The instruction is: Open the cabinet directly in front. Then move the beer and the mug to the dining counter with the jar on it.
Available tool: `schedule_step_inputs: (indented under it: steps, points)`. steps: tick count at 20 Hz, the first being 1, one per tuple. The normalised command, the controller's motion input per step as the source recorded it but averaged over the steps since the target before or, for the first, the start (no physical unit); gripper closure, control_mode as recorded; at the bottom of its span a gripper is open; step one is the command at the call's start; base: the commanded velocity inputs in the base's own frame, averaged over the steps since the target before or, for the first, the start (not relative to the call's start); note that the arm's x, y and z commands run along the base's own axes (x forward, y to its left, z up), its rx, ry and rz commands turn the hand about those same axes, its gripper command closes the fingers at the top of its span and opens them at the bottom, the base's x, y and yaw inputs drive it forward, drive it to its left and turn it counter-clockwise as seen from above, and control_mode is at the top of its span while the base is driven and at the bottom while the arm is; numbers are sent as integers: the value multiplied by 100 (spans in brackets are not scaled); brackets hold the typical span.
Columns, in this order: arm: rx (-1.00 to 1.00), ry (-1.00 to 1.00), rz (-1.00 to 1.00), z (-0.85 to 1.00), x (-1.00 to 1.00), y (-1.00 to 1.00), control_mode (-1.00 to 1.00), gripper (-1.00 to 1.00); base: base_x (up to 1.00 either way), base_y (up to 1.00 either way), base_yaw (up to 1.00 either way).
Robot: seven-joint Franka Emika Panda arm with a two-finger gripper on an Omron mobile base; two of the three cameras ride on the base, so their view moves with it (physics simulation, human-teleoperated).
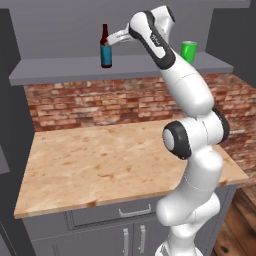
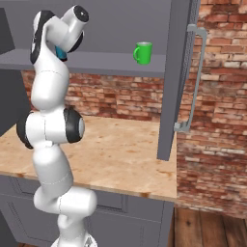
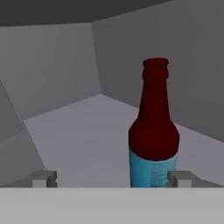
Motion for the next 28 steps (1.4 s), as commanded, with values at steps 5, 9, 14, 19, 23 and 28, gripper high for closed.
schedule_step_inputs:
  steps: [5, 9, 14, 19, 23, 28]
  points:
    - [-1, 0, 0, -3, 22, 8, -100, -100, 0, 0, 0]
    - [-4, 0, 0, -2, 31, 13, -100, -100, 0, 0, 0]
    - [-3, 0, -1, 0, 25, 5, -100, -100, 0, 0, 0]
    - [-3, 0, -2, -3, 27, 2, -100, -100, 0, 0, 0]
    - [0, 0, -1, -12, 16, 4, -100, -100, 0, 0, 0]
    - [0, 0, -2, -4, 8, 2, -100, 100, 0, 0, 0]
